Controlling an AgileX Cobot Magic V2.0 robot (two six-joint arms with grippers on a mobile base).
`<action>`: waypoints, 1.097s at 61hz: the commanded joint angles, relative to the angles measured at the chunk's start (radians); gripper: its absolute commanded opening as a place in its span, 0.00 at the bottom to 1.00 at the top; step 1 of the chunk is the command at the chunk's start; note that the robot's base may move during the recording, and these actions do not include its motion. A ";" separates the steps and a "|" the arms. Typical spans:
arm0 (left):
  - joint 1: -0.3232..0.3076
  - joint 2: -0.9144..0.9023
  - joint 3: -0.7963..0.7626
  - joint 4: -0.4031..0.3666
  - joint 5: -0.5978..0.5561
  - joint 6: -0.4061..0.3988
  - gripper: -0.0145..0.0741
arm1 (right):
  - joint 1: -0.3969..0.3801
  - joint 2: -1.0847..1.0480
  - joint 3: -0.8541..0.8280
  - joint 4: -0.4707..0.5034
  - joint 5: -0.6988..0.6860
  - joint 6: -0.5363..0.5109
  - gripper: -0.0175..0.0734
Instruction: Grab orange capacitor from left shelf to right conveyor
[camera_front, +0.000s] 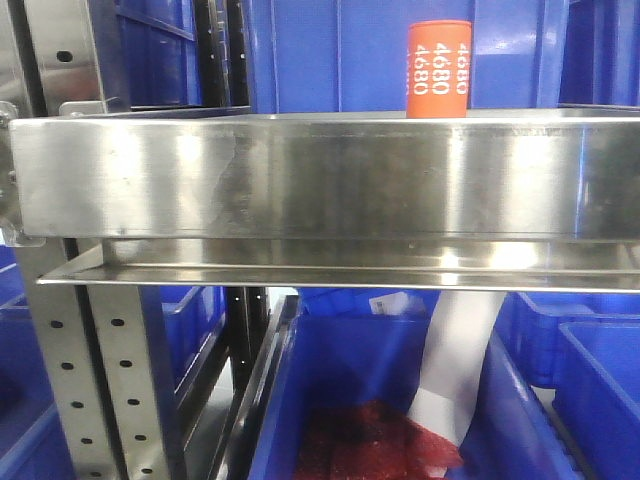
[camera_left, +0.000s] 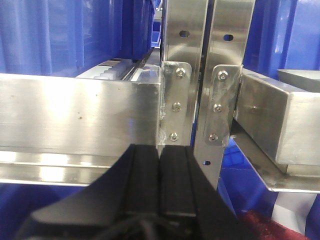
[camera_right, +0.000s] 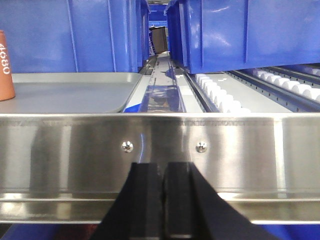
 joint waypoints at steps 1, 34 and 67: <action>0.002 -0.013 -0.003 -0.002 -0.090 -0.002 0.02 | -0.006 -0.014 -0.005 0.001 -0.089 -0.007 0.25; 0.002 -0.013 -0.003 -0.002 -0.090 -0.002 0.02 | -0.006 -0.014 -0.005 0.001 -0.089 -0.007 0.25; 0.002 -0.013 -0.003 -0.002 -0.090 -0.002 0.02 | -0.006 -0.013 -0.060 0.001 -0.203 -0.007 0.25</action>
